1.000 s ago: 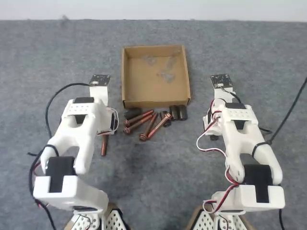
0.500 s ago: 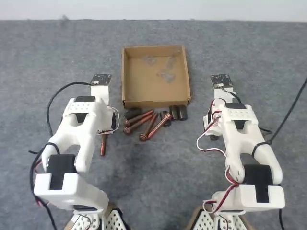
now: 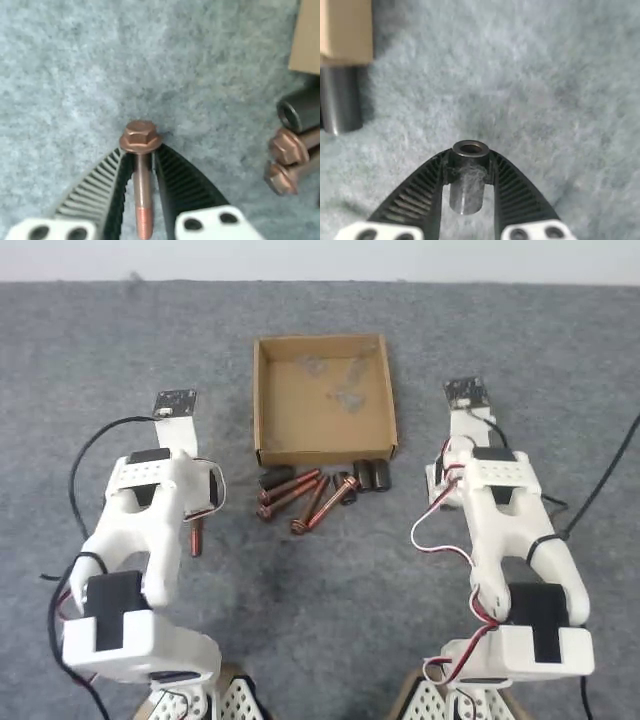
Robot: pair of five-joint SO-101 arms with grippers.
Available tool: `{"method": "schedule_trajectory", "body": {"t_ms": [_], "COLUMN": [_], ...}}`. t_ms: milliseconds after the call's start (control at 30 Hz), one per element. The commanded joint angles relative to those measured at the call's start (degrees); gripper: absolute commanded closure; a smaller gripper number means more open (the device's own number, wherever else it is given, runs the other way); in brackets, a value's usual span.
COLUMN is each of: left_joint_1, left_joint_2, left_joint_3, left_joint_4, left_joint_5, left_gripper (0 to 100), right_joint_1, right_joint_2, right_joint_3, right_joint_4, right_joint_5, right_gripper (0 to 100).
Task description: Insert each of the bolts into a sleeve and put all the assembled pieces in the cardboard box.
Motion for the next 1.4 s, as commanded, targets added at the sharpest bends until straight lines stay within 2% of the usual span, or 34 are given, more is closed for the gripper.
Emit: {"method": "schedule_trajectory", "body": {"t_ms": [0, 100, 200, 767, 900, 1067, 1233, 1367], "left_joint_1": [-0.4, -0.4, -0.4, -0.4, -0.4, -0.3, -0.2, 0.4], "left_joint_2": [-4.0, -4.0, -4.0, -4.0, -4.0, -4.0, -4.0, -4.0], "left_joint_3": [-0.2, -0.2, -0.1, -0.1, -0.1, -0.2, -0.2, -0.2], "left_joint_4": [-1.1, -1.1, -1.1, -1.1, -1.2, -1.3, -1.3, -1.3], "left_joint_5": [-0.4, -0.4, -0.4, -0.4, -0.4, -0.4, -0.4, -0.5], "left_gripper": [99, 99, 99, 99, 99, 99, 99, 99], "right_joint_1": [0.7, 0.7, 0.7, -2.9, -4.9, -7.5, -9.1, -10.9], "right_joint_2": [-0.4, 1.2, 3.7, 23.8, 25.3, 25.2, 24.5, 18.7], "right_joint_3": [-7.8, -12.6, -15.7, -16.0, -9.9, 0.8, 9.8, 17.8], "right_joint_4": [-1.0, -1.2, -6.9, -68.3, -85.7, -100.9, -110.4, -111.7], "right_joint_5": [-0.4, -0.4, -0.4, -0.5, -0.5, -0.6, -0.6, -1.5], "right_gripper": [99.0, 98.9, 99.0, 99.1, 99.1, 99.1, 99.1, 99.1]}}
